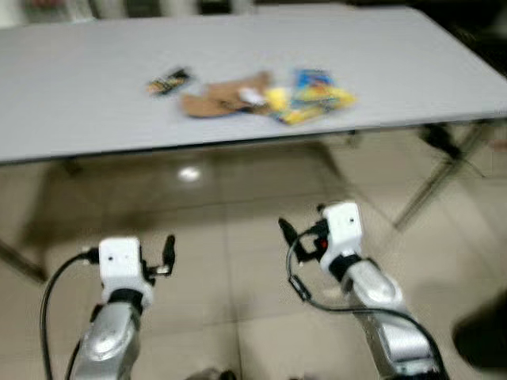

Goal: Picking trash to rubbish bin

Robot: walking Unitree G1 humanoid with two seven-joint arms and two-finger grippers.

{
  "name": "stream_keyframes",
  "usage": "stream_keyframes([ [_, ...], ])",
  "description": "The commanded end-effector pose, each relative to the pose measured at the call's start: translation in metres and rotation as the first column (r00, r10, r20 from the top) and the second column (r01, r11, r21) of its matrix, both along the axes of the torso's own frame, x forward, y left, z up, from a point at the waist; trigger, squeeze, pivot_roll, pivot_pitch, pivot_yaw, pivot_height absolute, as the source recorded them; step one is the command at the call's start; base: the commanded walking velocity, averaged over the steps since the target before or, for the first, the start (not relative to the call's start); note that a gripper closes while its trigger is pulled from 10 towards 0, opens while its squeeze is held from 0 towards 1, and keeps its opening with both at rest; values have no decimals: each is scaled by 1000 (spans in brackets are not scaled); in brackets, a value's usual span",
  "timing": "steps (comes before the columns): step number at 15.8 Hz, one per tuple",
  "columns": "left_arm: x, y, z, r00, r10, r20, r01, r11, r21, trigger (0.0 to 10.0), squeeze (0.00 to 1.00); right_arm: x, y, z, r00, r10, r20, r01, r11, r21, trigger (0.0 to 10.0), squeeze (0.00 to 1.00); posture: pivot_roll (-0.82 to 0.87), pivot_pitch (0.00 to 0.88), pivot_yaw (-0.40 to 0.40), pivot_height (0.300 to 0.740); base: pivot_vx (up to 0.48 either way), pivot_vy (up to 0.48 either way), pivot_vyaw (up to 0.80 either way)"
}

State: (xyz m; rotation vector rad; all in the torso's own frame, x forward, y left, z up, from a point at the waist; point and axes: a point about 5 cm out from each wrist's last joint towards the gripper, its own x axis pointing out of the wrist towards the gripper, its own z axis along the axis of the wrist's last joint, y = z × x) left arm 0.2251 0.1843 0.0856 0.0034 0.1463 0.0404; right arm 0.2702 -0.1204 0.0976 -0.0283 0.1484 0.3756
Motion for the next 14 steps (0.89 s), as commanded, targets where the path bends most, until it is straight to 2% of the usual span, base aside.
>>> stream_keyframes([
  [1,-4,1,-7,1000,-2,-24,2,1000,2,10000,0,0,-1,-3,1000,-8,-10,8,1000,6,10000,0,-39,99,25,740,0,0,-731],
  [3,1,-4,-6,1000,-19,-2,19,1000,3,10000,0,1,-4,-2,1000,-22,-5,22,1000,9,10000,0,-51,102,20,740,0,0,-700],
  [5,5,-7,-5,1000,-26,18,26,1000,-1,10000,0,2,-6,-1,1000,-28,6,28,1000,-1,10000,0,-49,108,22,740,0,0,0],
  [8,5,-4,-3,1000,-19,22,19,1000,-4,10000,0,3,-1,-3,1000,-18,11,18,1000,9,10000,0,-37,107,27,740,0,0,0],
  [10,6,-5,0,999,-29,39,29,1000,-10,10000,0,7,2,1,999,-20,50,19,1000,8,10000,0,-38,106,28,740,0,0,0],
  [11,8,-6,3,997,-46,62,45,999,18,10000,0,11,5,9,995,-17,94,15,1000,14,10000,0,-39,105,28,740,0,0,0],
  [14,10,-5,5,997,-36,66,34,999,26,10000,0,19,8,18,993,-28,117,23,999,40,10000,0,-34,102,19,740,0,0,0],
])
